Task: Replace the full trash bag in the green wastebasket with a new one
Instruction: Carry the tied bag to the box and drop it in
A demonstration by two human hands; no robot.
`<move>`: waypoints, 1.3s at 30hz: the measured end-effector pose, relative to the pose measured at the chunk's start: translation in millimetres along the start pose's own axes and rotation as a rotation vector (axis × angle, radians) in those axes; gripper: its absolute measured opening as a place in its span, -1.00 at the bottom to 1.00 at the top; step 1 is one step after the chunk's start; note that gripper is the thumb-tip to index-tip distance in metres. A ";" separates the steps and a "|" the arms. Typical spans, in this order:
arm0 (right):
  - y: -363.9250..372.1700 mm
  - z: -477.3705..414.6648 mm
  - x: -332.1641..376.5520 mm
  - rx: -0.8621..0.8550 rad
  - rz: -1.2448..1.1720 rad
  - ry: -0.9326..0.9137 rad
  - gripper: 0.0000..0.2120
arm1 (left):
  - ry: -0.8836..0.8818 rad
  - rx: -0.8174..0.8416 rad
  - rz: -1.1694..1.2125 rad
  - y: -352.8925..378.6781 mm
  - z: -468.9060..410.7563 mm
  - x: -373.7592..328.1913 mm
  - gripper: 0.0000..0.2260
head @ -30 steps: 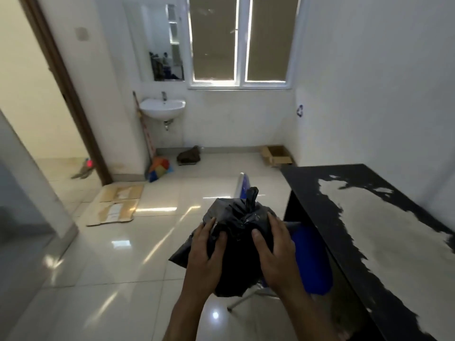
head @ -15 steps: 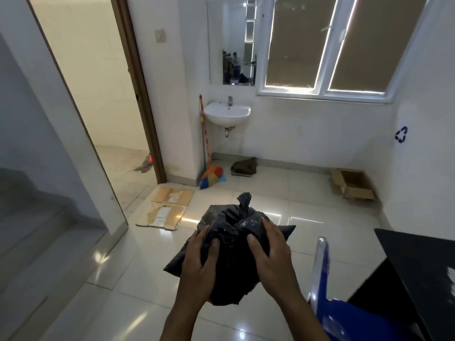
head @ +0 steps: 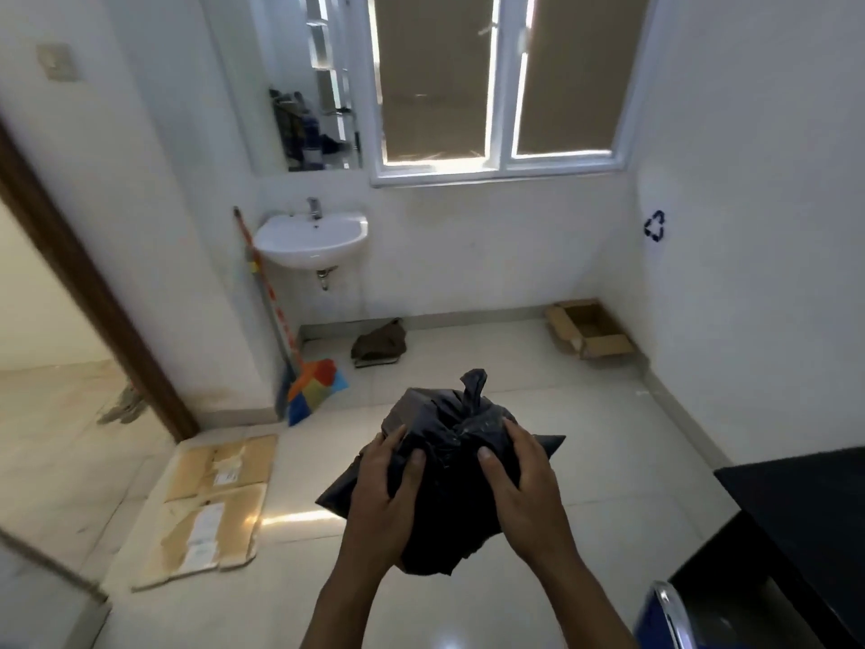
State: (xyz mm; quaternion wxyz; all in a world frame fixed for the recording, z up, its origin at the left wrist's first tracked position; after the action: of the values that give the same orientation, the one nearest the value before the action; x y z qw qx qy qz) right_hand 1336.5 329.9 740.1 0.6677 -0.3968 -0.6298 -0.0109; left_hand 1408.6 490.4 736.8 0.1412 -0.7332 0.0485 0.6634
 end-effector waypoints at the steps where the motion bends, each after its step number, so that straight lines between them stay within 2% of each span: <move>1: 0.0 -15.8 -2.3 -0.019 0.002 0.032 -0.48 | -0.004 0.039 -0.012 6.6 -22.7 2.0 -0.57; 6: -1.8 -107.7 -27.3 -0.110 0.000 0.119 -0.51 | -0.007 0.220 0.004 51.4 -132.0 10.5 -0.52; 9: -2.0 -175.9 -45.3 -0.085 0.004 0.105 -0.45 | 0.000 0.277 0.003 83.9 -201.4 19.2 -0.61; 14: -1.4 -316.0 -64.6 0.009 0.102 0.067 -0.25 | 0.058 0.250 -0.032 132.1 -328.5 18.3 -0.60; 17: 1.0 -401.4 -63.5 -0.016 0.219 -0.017 -0.27 | 0.092 0.204 -0.034 158.1 -400.9 10.6 -0.58; 20: 5.1 -479.3 -64.1 -0.020 0.277 -0.023 -0.28 | 0.062 0.158 -0.032 176.7 -468.6 10.4 -0.51; 26: 25.0 -612.2 -79.7 0.038 0.277 0.008 -0.30 | 0.047 0.144 -0.008 215.2 -603.7 27.1 -0.62; 34: 25.3 -807.2 -126.7 -0.069 0.273 0.161 -0.30 | 0.041 0.392 -0.085 313.6 -831.3 60.8 -0.39; 39: 7.9 -893.3 -165.5 -0.162 0.242 0.311 -0.27 | 0.062 0.629 -0.143 390.3 -941.2 71.4 -0.41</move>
State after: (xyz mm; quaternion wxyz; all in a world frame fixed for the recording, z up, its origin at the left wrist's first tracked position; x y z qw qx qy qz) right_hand 2049.9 -230.7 692.0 0.7193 -0.5155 -0.4638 -0.0423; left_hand 2218.7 -129.7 685.9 0.4054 -0.6750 0.2038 0.5818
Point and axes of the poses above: each hand's wrist, its own z-axis away from the middle knuckle, its own y-axis out of the palm, x = y × z, the point moved 1 cm from there along -z, towards the middle knuckle, and after that the axes turned 11 degrees about z, right-handed, at the moved point
